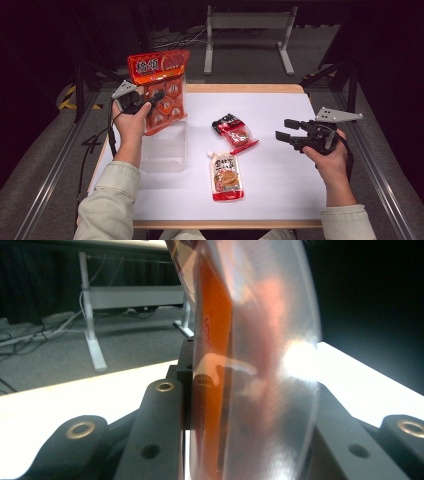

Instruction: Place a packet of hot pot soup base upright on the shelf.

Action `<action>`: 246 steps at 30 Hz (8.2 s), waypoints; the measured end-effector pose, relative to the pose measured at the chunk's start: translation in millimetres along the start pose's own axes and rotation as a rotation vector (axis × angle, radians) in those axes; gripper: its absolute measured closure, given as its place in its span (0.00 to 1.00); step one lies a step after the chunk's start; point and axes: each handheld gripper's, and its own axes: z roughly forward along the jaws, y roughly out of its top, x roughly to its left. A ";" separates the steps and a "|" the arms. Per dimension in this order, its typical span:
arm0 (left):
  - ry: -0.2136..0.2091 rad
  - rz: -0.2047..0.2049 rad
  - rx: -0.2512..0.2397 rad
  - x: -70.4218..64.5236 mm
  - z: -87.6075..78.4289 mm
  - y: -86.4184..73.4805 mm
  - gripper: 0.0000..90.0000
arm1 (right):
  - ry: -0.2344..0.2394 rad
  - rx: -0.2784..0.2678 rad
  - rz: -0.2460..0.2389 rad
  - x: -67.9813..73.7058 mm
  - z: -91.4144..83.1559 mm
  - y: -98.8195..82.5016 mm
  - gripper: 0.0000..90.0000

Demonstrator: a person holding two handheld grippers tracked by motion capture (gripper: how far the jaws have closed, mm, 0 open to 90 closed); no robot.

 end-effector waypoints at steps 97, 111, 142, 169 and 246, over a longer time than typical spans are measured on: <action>-0.059 0.188 0.318 -37.1 -110.1 -21.6 0.11 | -0.009 0.078 -0.039 5.8 16.8 -6.9 0.42; -0.094 0.171 0.339 -39.7 -122.6 -26.0 0.13 | -0.009 0.093 -0.060 7.9 26.2 -5.0 0.44; -0.162 0.135 0.334 -61.0 -129.7 -26.5 0.14 | -0.059 0.317 -0.001 -22.4 112.6 19.5 0.51; -0.162 0.147 0.330 -60.4 -131.3 -27.8 0.14 | -0.072 0.477 0.020 -47.8 152.2 39.9 0.52; -0.179 0.146 0.353 -60.8 -118.3 -35.6 0.14 | -0.110 0.553 0.045 -58.4 225.0 -9.8 0.97</action>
